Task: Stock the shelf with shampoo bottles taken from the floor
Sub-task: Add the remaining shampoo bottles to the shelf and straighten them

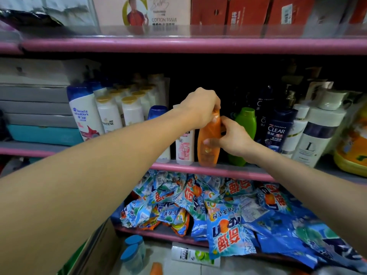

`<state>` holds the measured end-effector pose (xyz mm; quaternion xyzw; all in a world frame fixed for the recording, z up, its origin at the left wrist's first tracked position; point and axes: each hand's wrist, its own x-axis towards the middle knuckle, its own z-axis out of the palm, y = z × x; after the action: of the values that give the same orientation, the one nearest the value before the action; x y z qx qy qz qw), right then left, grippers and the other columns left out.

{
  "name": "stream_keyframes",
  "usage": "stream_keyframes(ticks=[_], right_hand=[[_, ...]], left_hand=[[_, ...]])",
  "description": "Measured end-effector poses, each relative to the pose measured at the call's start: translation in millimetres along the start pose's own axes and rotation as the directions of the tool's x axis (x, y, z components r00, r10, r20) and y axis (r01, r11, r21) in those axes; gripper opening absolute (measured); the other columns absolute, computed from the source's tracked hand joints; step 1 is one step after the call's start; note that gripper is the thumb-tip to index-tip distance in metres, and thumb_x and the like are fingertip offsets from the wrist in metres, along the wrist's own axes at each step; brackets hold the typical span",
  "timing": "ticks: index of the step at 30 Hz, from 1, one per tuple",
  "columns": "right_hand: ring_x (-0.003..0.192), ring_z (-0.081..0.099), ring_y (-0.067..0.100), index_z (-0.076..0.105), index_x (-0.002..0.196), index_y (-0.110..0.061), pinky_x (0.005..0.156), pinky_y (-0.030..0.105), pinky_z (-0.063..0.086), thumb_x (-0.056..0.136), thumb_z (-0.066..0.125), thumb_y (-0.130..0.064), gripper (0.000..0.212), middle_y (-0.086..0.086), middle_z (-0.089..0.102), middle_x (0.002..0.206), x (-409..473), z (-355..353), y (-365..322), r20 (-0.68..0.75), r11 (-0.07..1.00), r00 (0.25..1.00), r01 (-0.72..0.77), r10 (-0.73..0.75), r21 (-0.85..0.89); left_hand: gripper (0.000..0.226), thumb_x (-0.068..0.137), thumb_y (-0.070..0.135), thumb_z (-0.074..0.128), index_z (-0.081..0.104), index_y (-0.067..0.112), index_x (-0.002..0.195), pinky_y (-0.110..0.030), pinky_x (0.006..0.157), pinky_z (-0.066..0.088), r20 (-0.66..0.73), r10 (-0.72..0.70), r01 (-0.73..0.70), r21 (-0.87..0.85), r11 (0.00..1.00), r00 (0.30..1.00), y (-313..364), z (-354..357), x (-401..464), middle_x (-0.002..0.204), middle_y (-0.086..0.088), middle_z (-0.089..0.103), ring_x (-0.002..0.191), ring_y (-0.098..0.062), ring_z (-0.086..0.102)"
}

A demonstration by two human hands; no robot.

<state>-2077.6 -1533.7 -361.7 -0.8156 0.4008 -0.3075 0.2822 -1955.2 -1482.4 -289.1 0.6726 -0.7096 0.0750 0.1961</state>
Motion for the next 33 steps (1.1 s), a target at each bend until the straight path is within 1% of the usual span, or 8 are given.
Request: stream_keyframes(ticks=[3,6,11,13,18,25,30,33], right_hand=[[0.099,0.057,0.018,0.053,0.115,-0.016,0.078,0.027,0.043,0.075,0.079,-0.025,0.049,0.001,0.061,0.111,1.1,-3.2,-2.7,0.049,0.999,0.998,-0.043,0.043,0.001],[0.097,0.062,0.024,0.055,0.118,-0.011,0.079,0.033,0.051,0.079,0.075,-0.028,0.046,0.008,0.065,0.113,-3.5,-14.0,-16.4,0.027,0.975,0.999,-0.024,0.031,-0.220],[0.091,0.057,0.019,0.045,0.122,-0.013,0.077,0.032,0.048,0.089,0.062,-0.024,0.039,0.005,0.051,0.115,-51.3,-26.3,-8.9,-0.287,0.964,0.946,0.073,-0.148,-0.257],[0.094,0.055,0.022,0.040,0.126,-0.009,0.077,0.030,0.043,0.090,0.062,-0.024,0.045,0.009,0.046,0.119,-70.1,-20.5,10.3,-0.264,0.968,0.964,-0.045,-0.022,-0.248],[0.119,0.047,0.039,0.025,0.140,0.002,0.093,0.042,0.042,0.091,0.061,-0.022,0.065,0.024,0.042,0.135,-67.5,-1.4,43.1,-0.256,0.937,0.942,-0.275,0.218,-0.215],[0.100,0.060,0.035,0.041,0.119,-0.005,0.085,0.045,0.051,0.086,0.068,-0.019,0.045,0.016,0.061,0.113,-18.9,12.9,60.7,-0.239,0.949,0.919,-0.313,0.313,0.037],[0.080,0.060,0.013,0.053,0.114,-0.013,0.066,0.017,0.045,0.082,0.072,-0.017,0.038,-0.002,0.063,0.093,7.1,18.1,70.6,-0.108,0.981,0.981,-0.148,0.161,0.122],[0.072,0.059,0.005,0.053,0.099,-0.018,0.055,0.010,0.043,0.083,0.069,-0.015,0.023,-0.006,0.063,0.083,17.6,28.0,77.8,-0.084,0.989,0.990,-0.103,0.112,0.106]], left_hand=[[0.035,0.089,0.017,0.062,0.060,0.020,0.124,-0.037,0.092,0.049,0.010,0.006,-0.007,0.046,0.999,1.000,3.4,-1.1,3.1,0.124,-0.007,0.059,0.110,-0.025,0.057],[0.034,0.089,0.012,0.060,0.061,0.021,0.122,-0.037,0.091,0.049,0.027,-0.011,0.009,0.064,0.998,1.000,6.6,-4.3,4.7,0.123,-0.007,0.059,0.109,-0.026,0.058],[0.032,0.088,0.007,0.059,0.063,0.019,0.117,-0.037,0.082,0.050,0.048,-0.020,0.015,0.111,0.994,0.999,11.4,-8.8,3.3,0.118,-0.009,0.060,0.104,-0.029,0.059],[0.030,0.088,0.011,0.061,0.064,0.019,0.117,-0.035,0.074,0.045,0.028,-0.004,-0.001,0.178,0.984,1.000,15.1,-10.5,3.2,0.118,-0.011,0.059,0.106,-0.030,0.055],[0.032,0.087,0.027,0.066,0.063,0.028,0.118,-0.033,0.082,0.037,0.006,0.089,-0.086,0.330,0.940,0.996,16.0,-16.3,8.4,0.119,-0.011,0.056,0.114,-0.028,0.045],[0.046,0.080,0.049,0.067,0.058,0.036,0.123,-0.041,0.093,0.030,0.143,0.107,-0.143,0.273,0.951,0.984,-5.2,-19.8,19.7,0.117,0.008,0.061,0.120,-0.023,0.037],[0.045,0.078,0.049,0.069,0.063,0.028,0.118,-0.042,0.104,0.033,0.153,0.047,-0.063,0.101,0.993,0.987,-17.2,-15.9,25.4,0.115,0.009,0.066,0.120,-0.018,0.048],[0.037,0.082,0.044,0.067,0.070,0.020,0.111,-0.020,0.092,0.040,0.176,0.060,-0.062,0.009,0.998,0.983,-18.1,-18.4,28.9,0.113,0.006,0.068,0.107,-0.012,0.058]])
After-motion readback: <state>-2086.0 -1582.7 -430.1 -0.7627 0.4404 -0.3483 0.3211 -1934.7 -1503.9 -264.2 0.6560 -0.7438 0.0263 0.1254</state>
